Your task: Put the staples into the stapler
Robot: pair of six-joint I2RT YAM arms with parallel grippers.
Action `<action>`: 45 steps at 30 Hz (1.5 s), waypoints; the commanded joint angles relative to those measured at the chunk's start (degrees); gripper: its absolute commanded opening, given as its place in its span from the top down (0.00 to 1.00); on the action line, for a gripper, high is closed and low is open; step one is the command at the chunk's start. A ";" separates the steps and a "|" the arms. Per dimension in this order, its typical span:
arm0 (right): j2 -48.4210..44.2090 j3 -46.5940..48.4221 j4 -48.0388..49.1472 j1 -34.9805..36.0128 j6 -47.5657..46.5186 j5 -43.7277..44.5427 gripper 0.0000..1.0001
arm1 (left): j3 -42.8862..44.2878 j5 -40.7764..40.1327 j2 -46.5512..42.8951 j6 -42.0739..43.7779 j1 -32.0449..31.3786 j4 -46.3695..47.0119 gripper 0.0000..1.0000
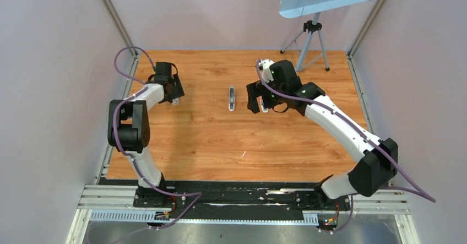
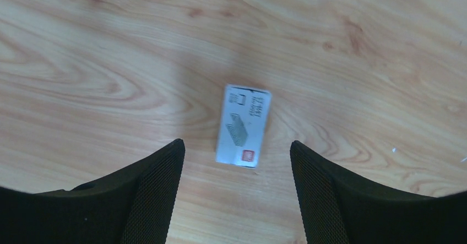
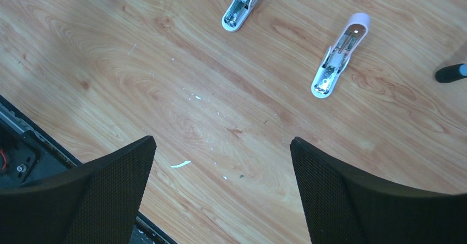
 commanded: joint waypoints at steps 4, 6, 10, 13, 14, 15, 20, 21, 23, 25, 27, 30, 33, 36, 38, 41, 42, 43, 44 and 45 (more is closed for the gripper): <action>-3.68 -1.26 0.34 0.76 -1.38 2.75 0.04 | 2.81 -1.85 4.37 4.12 -3.48 -0.18 0.29; -3.92 -1.55 0.36 0.81 -1.25 2.68 0.04 | 2.80 -3.01 4.79 4.30 -3.94 -0.27 0.31; -4.68 -2.15 0.37 0.76 -1.11 3.04 0.04 | 3.69 -4.66 5.27 4.62 -4.68 -1.18 0.34; -5.21 -2.27 0.37 0.81 -1.45 3.45 0.04 | 4.65 -5.73 5.87 4.52 -4.74 -1.86 0.34; -5.39 -2.27 0.36 0.77 -1.50 3.62 0.04 | 5.15 -5.97 6.31 4.45 -4.75 -2.34 0.35; -5.64 -2.27 0.36 0.81 -1.59 3.65 0.04 | 5.69 -5.95 6.71 4.43 -4.74 -2.83 0.35; -7.14 -2.44 0.36 0.78 -2.55 4.73 0.04 | 8.23 -5.54 8.87 4.30 -4.74 -4.21 0.36; -7.32 -2.44 0.36 0.77 -2.78 4.90 0.04 | 8.73 -5.37 9.40 3.98 -4.74 -4.61 0.36; -7.93 -2.44 0.36 0.76 -3.28 5.38 0.04 | 9.46 -4.87 10.39 3.43 -4.74 -5.27 0.37; -8.47 -2.61 0.42 0.83 -3.47 5.81 0.03 | 10.47 -4.93 11.13 3.34 -4.75 -6.90 0.37; -8.94 -2.77 0.51 0.78 -3.56 5.89 0.03 | 10.24 -5.26 11.11 3.17 -4.74 -6.96 0.38; -9.39 -3.36 0.69 0.77 -3.73 5.85 0.03 | 9.96 -5.19 10.98 3.17 -4.74 -6.96 0.38; -9.87 -3.69 0.80 0.72 -4.01 5.91 0.03 | 9.63 -3.71 11.06 2.72 -4.74 -7.24 0.40; -10.37 -3.89 1.05 0.69 -4.28 6.12 0.03 | 9.22 -2.54 10.98 2.30 -4.74 -7.28 0.45; -10.76 -4.00 1.06 0.72 -4.52 6.18 0.03 | 8.86 -1.58 10.74 2.29 -4.75 -6.72 0.47; -11.15 -4.74 1.28 0.70 -4.41 6.38 0.03 | 8.63 -1.46 10.66 2.17 -4.79 -6.38 0.49; -11.25 -4.96 1.32 0.75 -4.37 6.34 0.03 | 8.78 -1.71 10.76 2.01 -4.74 -6.56 0.49; -11.39 -5.07 1.32 0.73 -4.40 6.26 0.03 | 8.92 -1.87 10.87 1.95 -4.74 -6.70 0.49; -11.56 -5.29 1.32 0.76 -4.41 6.21 0.03 | 8.90 -1.89 10.84 1.88 -4.76 -6.69 0.50; -11.73 -5.35 1.32 0.70 -4.42 6.33 0.02 | 8.82 -1.81 10.76 1.79 -4.74 -6.61 0.52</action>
